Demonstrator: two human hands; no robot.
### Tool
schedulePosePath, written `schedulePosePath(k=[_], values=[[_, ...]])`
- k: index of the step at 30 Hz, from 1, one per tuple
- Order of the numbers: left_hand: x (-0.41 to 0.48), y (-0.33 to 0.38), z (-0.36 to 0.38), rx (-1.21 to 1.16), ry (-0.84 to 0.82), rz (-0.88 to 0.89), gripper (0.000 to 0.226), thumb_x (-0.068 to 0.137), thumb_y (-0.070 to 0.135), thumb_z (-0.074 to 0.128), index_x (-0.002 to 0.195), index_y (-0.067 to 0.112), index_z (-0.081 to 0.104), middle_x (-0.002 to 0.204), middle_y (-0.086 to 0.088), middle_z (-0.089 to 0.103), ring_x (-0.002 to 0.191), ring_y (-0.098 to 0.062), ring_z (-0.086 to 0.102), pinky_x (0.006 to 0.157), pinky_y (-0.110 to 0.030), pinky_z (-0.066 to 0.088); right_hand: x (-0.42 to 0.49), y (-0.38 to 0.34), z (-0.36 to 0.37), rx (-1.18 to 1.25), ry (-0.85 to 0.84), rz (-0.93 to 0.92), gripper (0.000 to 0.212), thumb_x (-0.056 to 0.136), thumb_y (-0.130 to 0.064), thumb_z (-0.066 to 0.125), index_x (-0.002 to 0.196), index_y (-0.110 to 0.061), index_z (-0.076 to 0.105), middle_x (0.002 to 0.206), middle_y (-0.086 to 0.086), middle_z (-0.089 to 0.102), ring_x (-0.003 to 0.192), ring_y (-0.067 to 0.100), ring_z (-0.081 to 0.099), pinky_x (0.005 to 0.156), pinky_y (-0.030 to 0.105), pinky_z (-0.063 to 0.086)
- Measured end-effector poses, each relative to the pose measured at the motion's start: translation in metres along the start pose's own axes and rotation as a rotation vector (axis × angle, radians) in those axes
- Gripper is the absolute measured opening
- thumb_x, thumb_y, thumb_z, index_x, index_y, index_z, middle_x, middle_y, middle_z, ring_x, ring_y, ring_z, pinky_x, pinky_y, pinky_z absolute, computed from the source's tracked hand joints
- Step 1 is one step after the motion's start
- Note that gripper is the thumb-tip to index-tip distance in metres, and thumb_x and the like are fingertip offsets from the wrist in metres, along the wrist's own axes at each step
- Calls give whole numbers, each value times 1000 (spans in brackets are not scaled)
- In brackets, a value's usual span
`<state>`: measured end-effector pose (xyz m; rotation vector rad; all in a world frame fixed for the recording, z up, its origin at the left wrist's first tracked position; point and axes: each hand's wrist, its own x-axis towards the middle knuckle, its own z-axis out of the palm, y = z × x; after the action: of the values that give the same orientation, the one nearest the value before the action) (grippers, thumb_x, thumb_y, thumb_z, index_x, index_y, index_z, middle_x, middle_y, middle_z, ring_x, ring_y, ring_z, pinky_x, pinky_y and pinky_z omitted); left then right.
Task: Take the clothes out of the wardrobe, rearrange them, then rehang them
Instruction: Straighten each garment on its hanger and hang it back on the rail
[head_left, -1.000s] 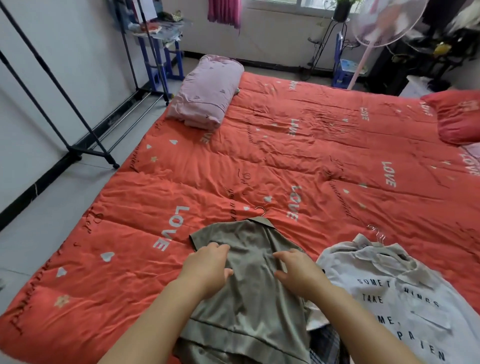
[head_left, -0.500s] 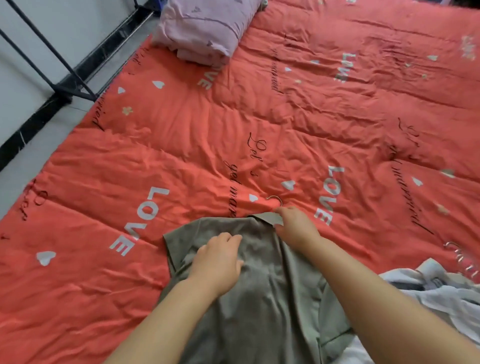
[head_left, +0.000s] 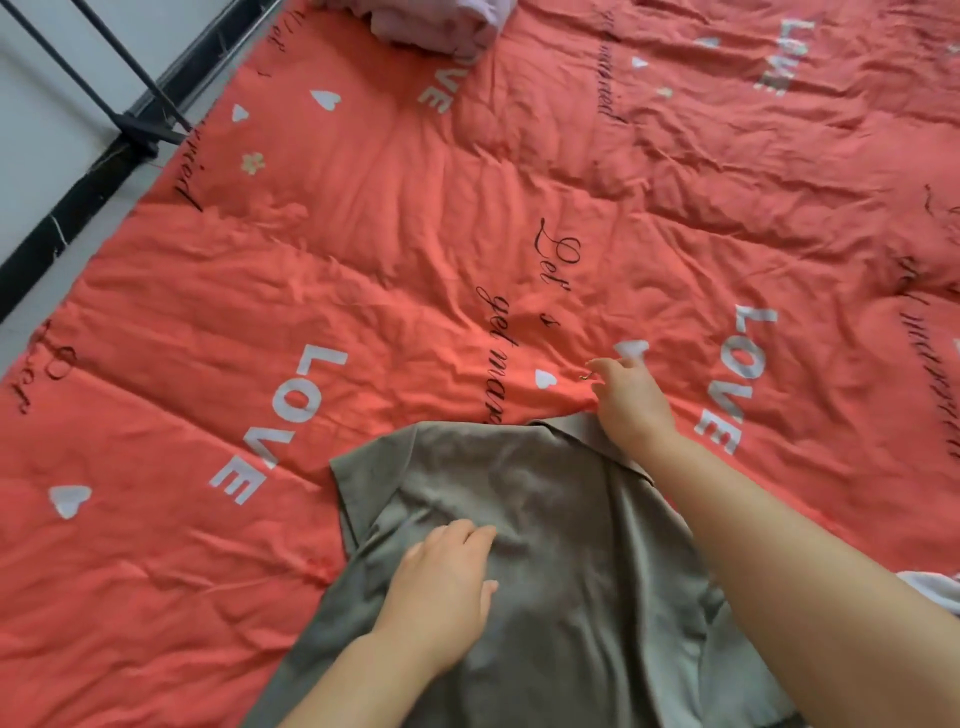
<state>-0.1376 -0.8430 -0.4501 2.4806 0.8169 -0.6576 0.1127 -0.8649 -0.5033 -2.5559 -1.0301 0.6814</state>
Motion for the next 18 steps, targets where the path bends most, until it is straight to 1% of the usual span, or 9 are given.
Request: schedulePosePath(k=[1,3,5,6,8,11,13,16,18], values=[[-4,0,-4,-6,14,0,51,96,36,41,143,24,26,139,6,34,130,-14,32,106,-27,26,-3,-6,-10,42,47,-8,27,92,-10,50,117,-11,62,125,19,49,110,33,52,88,31,38],[-13,0,-16,-23,51,0,51,96,35,41,144,24,25,139,6,34,130,-14,32,106,-26,26,-14,-22,-35,93,94,-35,19,90,-10,55,102,-9,70,109,16,58,99,30,57,81,26,35],[-24,1,-32,-41,102,-2,51,96,35,41,144,23,26,139,6,35,129,-14,33,106,-26,27,-32,-44,-61,107,103,-94,15,87,-8,59,92,-9,73,97,11,62,91,25,57,71,20,30],[-30,1,-41,-53,129,-1,51,96,35,42,144,23,27,139,7,35,129,-13,34,106,-26,27,-44,-56,-72,107,95,-130,14,86,-8,60,90,-9,74,93,9,62,88,23,56,69,18,29],[-45,0,-60,-75,188,-5,51,96,35,42,144,24,28,139,7,36,129,-13,35,105,-26,29,-72,-81,-88,92,70,-208,15,86,-6,60,89,-9,74,90,3,61,88,19,56,71,18,31],[-77,-2,-89,-134,280,-18,51,96,35,44,143,24,29,141,7,36,131,-12,34,105,-26,29,-122,-120,-106,31,40,-332,17,89,-10,57,93,-12,73,98,2,62,93,20,58,79,28,42],[-103,-5,-106,-189,338,-26,51,96,35,46,143,23,30,142,7,37,132,-12,33,106,-27,29,-158,-149,-119,-4,51,-403,17,90,-15,55,94,-15,72,97,-1,59,93,19,58,78,33,45],[-150,-14,-123,-265,442,-23,54,95,35,48,144,23,29,139,5,41,130,-13,36,106,-29,30,-212,-196,-141,8,101,-513,14,90,-17,57,92,-18,71,89,-9,52,89,15,59,75,30,46],[-187,-21,-132,-236,539,16,56,96,36,46,146,24,26,137,6,43,129,-13,37,107,-28,27,-250,-233,-156,9,143,-612,13,89,-15,60,90,-19,72,86,-14,49,86,14,60,74,29,47]])
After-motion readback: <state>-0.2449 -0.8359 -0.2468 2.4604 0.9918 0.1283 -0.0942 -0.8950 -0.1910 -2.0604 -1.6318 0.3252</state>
